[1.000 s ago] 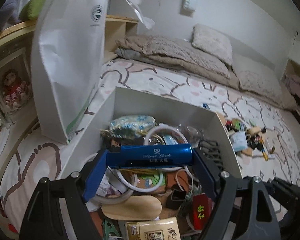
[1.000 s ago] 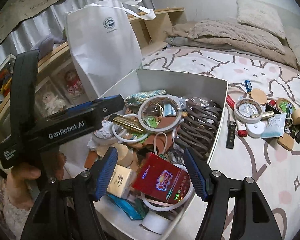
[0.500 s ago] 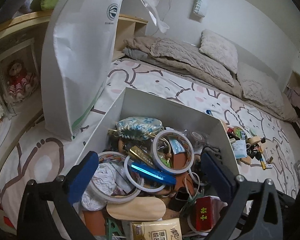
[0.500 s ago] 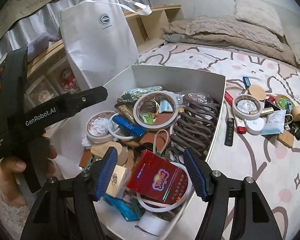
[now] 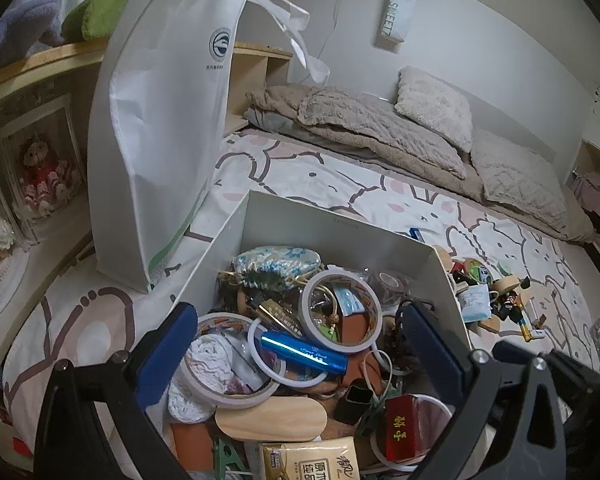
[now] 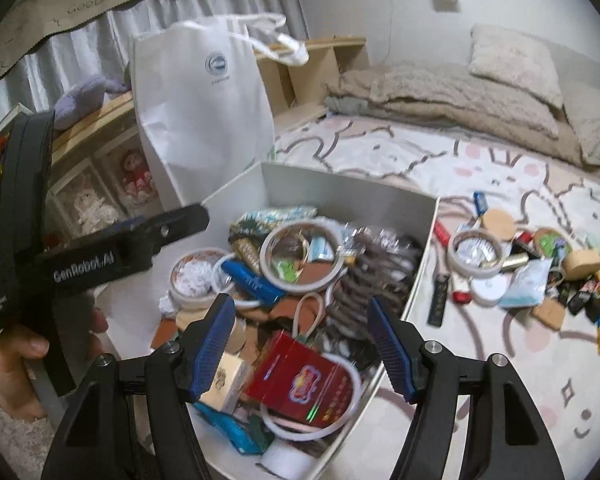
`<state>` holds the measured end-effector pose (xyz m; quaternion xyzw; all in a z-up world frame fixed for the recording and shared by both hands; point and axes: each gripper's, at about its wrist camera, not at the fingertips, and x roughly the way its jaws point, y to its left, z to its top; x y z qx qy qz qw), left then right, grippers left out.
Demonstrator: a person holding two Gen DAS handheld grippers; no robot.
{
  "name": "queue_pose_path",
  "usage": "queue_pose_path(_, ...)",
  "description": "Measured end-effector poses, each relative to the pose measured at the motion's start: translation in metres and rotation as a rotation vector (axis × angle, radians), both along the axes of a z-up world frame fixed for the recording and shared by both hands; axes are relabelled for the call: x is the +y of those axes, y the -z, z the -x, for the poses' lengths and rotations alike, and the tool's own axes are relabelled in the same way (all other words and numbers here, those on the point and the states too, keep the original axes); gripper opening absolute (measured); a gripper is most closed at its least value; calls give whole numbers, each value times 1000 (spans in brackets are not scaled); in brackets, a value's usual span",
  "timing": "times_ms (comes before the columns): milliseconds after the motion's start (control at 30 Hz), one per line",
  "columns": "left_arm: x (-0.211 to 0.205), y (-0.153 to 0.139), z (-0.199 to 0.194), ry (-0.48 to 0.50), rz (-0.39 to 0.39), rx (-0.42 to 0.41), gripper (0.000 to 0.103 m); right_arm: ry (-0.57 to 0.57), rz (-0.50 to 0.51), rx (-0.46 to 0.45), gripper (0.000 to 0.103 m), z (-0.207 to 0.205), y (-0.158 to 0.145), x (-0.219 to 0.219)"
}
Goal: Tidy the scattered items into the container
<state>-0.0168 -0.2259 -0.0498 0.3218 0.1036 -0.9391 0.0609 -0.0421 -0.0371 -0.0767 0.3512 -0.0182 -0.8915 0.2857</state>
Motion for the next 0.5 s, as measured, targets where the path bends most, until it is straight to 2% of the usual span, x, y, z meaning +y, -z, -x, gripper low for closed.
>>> queue_pose_path(33, 1, -1, -1, 5, 0, 3, 103, 7, 2, 17, 81, 0, -3, 3)
queue_pose_path(67, 1, -2, -2, 8, 1, 6, 103, 14, 5, 37, 94, -1, -6, 7)
queue_pose_path(100, 2, -3, -4, 10, 5, 9, 103, 20, 7, 54, 102, -2, -8, 10)
queue_pose_path(200, 7, -6, -7, 12, 24, 18, 103, 43, 6, 104, 103, -4, -14, 21)
queue_pose_path(500, 25, -14, -13, 5, 78, 53, 103, 106, -5, 136, 103, -12, -20, 55)
